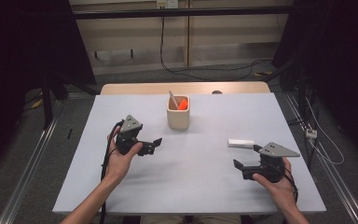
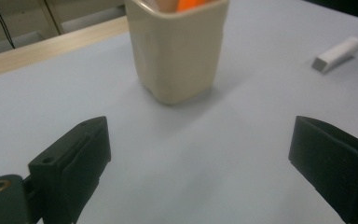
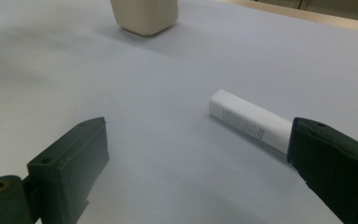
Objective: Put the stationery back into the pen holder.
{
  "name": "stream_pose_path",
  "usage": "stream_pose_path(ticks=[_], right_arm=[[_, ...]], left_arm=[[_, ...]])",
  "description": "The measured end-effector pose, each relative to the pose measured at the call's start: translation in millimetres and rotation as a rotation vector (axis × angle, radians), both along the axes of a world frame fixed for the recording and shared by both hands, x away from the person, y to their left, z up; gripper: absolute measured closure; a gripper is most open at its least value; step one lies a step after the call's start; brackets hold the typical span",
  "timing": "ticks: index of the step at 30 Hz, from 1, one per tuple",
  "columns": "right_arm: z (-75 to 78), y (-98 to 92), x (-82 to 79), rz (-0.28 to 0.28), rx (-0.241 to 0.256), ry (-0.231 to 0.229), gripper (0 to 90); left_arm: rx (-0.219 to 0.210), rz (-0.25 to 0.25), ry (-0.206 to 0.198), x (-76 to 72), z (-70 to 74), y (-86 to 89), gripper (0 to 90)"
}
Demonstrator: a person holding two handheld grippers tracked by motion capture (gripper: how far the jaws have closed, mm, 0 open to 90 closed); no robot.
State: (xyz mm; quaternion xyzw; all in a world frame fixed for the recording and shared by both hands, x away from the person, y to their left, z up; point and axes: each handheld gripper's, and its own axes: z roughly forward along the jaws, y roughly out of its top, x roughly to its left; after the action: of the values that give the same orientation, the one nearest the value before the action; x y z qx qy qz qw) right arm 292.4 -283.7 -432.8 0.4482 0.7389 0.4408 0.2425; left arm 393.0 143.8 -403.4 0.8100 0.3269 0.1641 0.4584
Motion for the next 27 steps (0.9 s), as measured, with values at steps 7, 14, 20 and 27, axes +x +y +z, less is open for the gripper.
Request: stream_pose_path(ticks=[7, 14, 20, 27], right_arm=[[3.3, -6.3, 3.2, -0.001, 0.014, 0.038, 7.7], [6.0, -10.1, 5.8, 0.009, 0.033, 0.081, 7.7], [5.5, -24.8, 15.0, -0.020, 0.090, 0.079, 9.7], [4.8, -41.1, 24.3, -0.155, 0.116, 0.054, 7.5]], left_arm=[[-0.014, 0.017, -0.002, -23.6, -4.0, 17.4, 5.7], [0.019, -0.015, -0.016, -47.1, -7.9, 28.2, 5.7], [0.024, -0.023, 0.005, -68.9, -12.9, 36.1, 5.7], [0.050, -0.032, 0.051, -84.1, -24.2, 34.3, 6.0]])
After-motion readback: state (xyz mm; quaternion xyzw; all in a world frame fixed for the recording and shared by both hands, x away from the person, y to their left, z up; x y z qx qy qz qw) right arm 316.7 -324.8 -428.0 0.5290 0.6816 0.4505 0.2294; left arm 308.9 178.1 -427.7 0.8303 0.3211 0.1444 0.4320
